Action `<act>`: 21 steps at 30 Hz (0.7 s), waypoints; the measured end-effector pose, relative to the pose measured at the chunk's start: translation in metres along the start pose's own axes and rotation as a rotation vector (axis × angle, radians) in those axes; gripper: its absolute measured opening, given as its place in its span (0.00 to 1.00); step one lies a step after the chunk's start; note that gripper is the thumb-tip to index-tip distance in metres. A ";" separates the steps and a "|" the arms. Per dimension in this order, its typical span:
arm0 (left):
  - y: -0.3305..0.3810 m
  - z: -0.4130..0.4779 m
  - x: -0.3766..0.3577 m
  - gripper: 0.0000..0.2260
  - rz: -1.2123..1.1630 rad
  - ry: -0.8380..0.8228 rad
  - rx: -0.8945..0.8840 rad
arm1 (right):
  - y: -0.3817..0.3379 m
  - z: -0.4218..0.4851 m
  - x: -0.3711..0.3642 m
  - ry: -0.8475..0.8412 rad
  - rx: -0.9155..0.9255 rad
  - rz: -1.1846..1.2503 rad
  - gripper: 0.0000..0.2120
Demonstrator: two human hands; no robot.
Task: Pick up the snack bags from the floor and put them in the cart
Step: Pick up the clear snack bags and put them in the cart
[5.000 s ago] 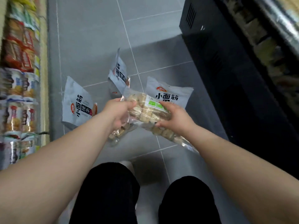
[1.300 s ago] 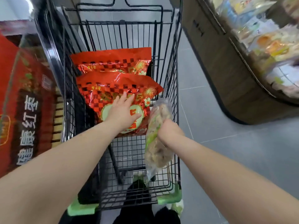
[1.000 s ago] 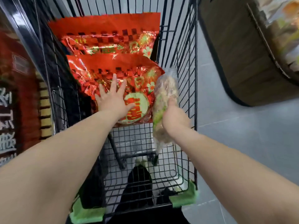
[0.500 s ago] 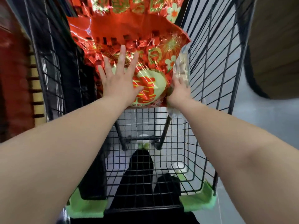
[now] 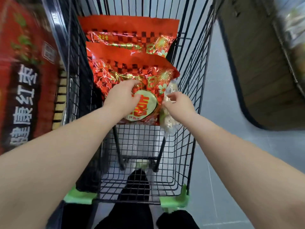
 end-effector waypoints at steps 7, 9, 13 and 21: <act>0.073 -0.102 0.061 0.14 -0.137 0.119 0.050 | -0.029 -0.099 0.061 0.016 0.254 0.011 0.14; 0.086 -0.145 0.072 0.11 -0.175 0.182 0.090 | -0.033 -0.134 0.068 -0.024 0.346 0.011 0.13; 0.098 -0.216 0.090 0.08 -0.237 0.254 0.155 | -0.049 -0.187 0.069 -0.100 0.492 -0.021 0.11; 0.053 -0.377 0.143 0.10 -0.247 0.408 0.393 | -0.116 -0.301 0.005 -0.299 0.774 -0.124 0.09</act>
Point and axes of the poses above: each hand's wrist, its own z-axis towards the middle knuckle, its own x-axis out of the back of the hand, y = z × x, the point moved 4 cm from there along z, towards the middle knuckle, and after that the axes turned 3 degrees about z, right-handed, at the moved point
